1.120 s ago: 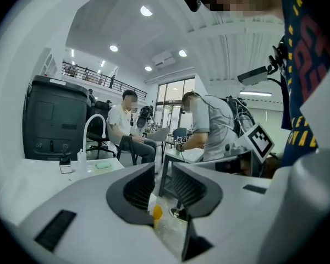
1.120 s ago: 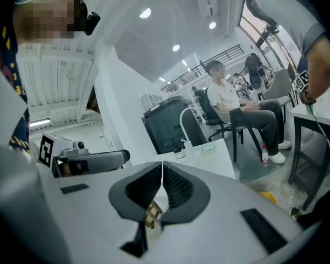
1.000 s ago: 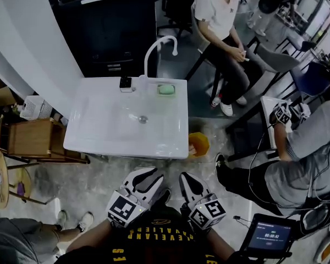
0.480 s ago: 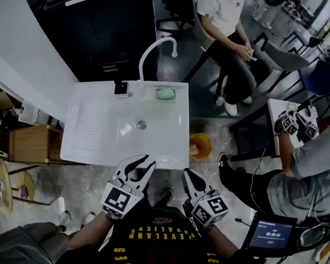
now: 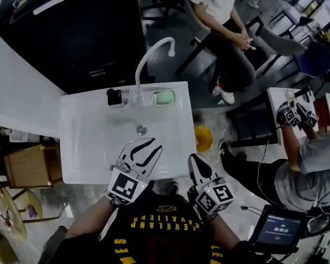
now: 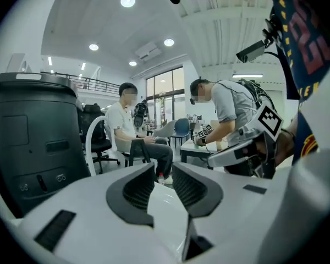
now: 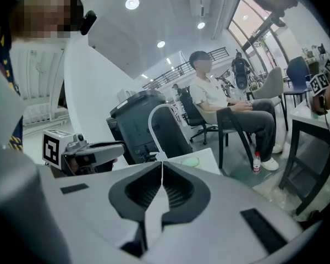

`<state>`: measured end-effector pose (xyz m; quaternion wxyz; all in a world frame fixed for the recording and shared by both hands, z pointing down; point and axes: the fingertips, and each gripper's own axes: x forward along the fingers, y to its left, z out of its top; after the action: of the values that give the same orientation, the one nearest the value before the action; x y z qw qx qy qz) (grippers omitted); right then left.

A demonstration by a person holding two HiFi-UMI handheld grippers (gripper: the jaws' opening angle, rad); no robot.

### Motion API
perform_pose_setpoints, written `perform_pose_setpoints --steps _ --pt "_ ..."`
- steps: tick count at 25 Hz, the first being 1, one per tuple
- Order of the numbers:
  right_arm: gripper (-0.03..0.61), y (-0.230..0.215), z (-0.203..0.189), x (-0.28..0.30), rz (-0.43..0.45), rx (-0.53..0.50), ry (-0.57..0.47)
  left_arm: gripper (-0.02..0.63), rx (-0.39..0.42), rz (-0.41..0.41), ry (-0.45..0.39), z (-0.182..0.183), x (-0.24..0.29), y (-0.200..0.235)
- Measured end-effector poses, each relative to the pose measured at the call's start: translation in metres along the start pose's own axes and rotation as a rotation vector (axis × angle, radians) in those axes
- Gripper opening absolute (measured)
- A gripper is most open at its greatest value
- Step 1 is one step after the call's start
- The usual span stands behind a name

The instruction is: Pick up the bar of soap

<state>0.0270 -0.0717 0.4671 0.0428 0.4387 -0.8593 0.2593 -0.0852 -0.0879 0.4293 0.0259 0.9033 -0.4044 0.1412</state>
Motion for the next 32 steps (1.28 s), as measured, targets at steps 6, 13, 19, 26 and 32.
perform_pose_setpoints --steps 6,13,19,26,32 --pt "0.018 0.005 0.006 0.034 -0.070 0.038 -0.024 0.111 0.091 -0.054 0.136 -0.046 0.053 0.039" --pt "0.018 0.003 0.004 0.044 -0.010 0.075 -0.051 0.170 0.206 -0.090 0.309 -0.070 0.136 0.055" --pt "0.020 -0.001 0.015 0.042 0.082 0.049 -0.094 0.198 0.296 -0.199 0.495 -0.091 0.196 0.056" --pt "0.020 -0.021 0.025 0.033 0.124 0.097 -0.169 0.233 0.392 -0.276 0.760 -0.128 0.231 0.087" --pt "0.020 -0.044 0.023 0.020 0.108 0.131 -0.190 0.270 0.455 -0.266 0.945 -0.157 0.240 0.122"
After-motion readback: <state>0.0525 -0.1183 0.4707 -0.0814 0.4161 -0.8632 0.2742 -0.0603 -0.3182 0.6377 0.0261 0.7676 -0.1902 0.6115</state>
